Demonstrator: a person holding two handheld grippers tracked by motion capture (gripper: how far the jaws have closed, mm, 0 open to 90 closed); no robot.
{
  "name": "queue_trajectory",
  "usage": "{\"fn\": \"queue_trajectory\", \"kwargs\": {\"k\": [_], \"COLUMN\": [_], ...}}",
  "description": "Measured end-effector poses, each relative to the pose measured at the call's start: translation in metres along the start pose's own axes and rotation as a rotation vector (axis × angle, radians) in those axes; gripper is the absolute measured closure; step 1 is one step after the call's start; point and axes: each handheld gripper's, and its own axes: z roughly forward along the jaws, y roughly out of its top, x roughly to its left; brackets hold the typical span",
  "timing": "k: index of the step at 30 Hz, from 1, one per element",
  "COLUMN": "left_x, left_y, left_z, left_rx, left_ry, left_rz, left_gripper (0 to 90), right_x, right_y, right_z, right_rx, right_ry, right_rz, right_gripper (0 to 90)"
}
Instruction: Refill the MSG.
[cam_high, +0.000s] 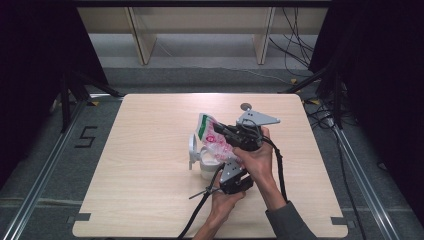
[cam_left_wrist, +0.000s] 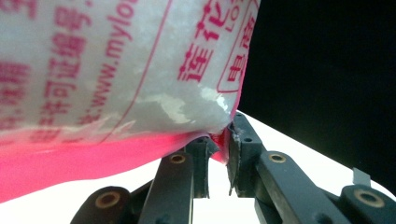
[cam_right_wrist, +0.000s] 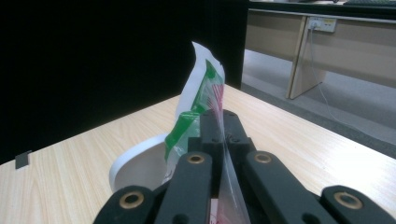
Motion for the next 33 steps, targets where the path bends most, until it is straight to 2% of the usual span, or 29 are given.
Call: {"fn": "queue_trajectory", "kwargs": {"k": [1, 2, 4, 5, 6, 10, 11, 15, 17, 19, 21, 23, 24, 25, 27, 29, 30, 32, 33], "left_x": [0.0, 0.0, 0.001, 0.001, 0.002, 0.002, 0.002, 0.002, 0.002, 0.002, 0.002, 0.002, 0.002, 0.001, 0.002, 0.002, 0.002, 0.002, 0.001], "left_y": [0.0, 0.0, 0.0, 0.0, 0.0, 0.0, -0.001, 0.0, 0.0, -0.001, 0.0, 0.0, 0.0, 0.0, 0.0, -0.001, -0.001, -0.002, -0.001], "left_z": [0.0, -0.001, -0.002, -0.003, -0.003, -0.005, -0.005, -0.006, -0.008, -0.009, -0.01, -0.011, -0.011, -0.011, -0.012, -0.012, -0.012, -0.012, -0.013], "left_rx": [0.006, 0.013, 0.024, 0.032, 0.038, 0.043, 0.042, 0.054, 0.062, 0.061, 0.081, 0.094, 0.098, 0.099, 0.111, 0.115, 0.115, 0.121, 0.124], "left_ry": [0.0, 0.0, -0.001, -0.005, 0.001, -0.005, -0.005, -0.007, -0.006, -0.007, 0.001, -0.003, -0.005, -0.007, -0.013, -0.015, -0.018, -0.024, -0.019], "left_rz": [0.003, 0.009, 0.01, 0.015, 0.012, 0.013, 0.014, 0.02, 0.025, 0.023, 0.033, 0.039, 0.039, 0.034, 0.039, 0.04, 0.041, 0.042, 0.041], "left_gripper": [79.2, 79.1, 78.8, 78.7, 78.5, 77.6, 77.3, 76.8, 75.9, 75.8, 74.8, 73.8, 72.6, 71.9, 71.7, 70.6, 70.1, 70.0, 69.9], "right_x": [0.0, -0.001, -0.001, -0.003, -0.002, -0.005, -0.004, -0.007, -0.009, -0.011, -0.011, -0.012, -0.013, -0.014, -0.016, -0.017, -0.019, -0.02, -0.022], "right_y": [0.0, 0.0, 0.0, 0.0, 0.0, 0.0, 0.0, -0.001, 0.0, -0.001, -0.001, -0.001, -0.002, -0.003, -0.003, -0.005, -0.006, -0.007, -0.008], "right_z": [0.0, -0.001, -0.002, -0.003, -0.005, -0.007, -0.009, -0.013, -0.015, -0.019, -0.023, -0.027, -0.029, -0.032, -0.034, -0.039, -0.041, -0.046, -0.048], "right_rx": [-0.002, -0.007, -0.008, -0.009, -0.006, -0.03, -0.023, -0.039, -0.044, -0.054, -0.073, -0.065, -0.079, -0.091, -0.103, -0.111, -0.124, -0.124, -0.132], "right_ry": [0.003, -0.002, 0.011, 0.016, 0.011, 0.032, 0.029, 0.037, 0.055, 0.051, 0.071, 0.069, 0.077, 0.087, 0.09, 0.104, 0.104, 0.105, 0.106], "right_rz": [0.008, -0.007, 0.017, 0.008, 0.027, 0.019, 0.036, 0.036, 0.038, 0.051, 0.08, 0.089, 0.087, 0.105, 0.091, 0.118, 0.111, 0.146, 0.134], "right_gripper": [90.0, 90.0, 90.0, 90.0, 90.0, 90.0, 90.0, 90.0, 90.0, 90.0, 90.0, 90.0, 90.0, 90.0, 90.0, 90.0, 90.0, 90.0, 90.0]}}
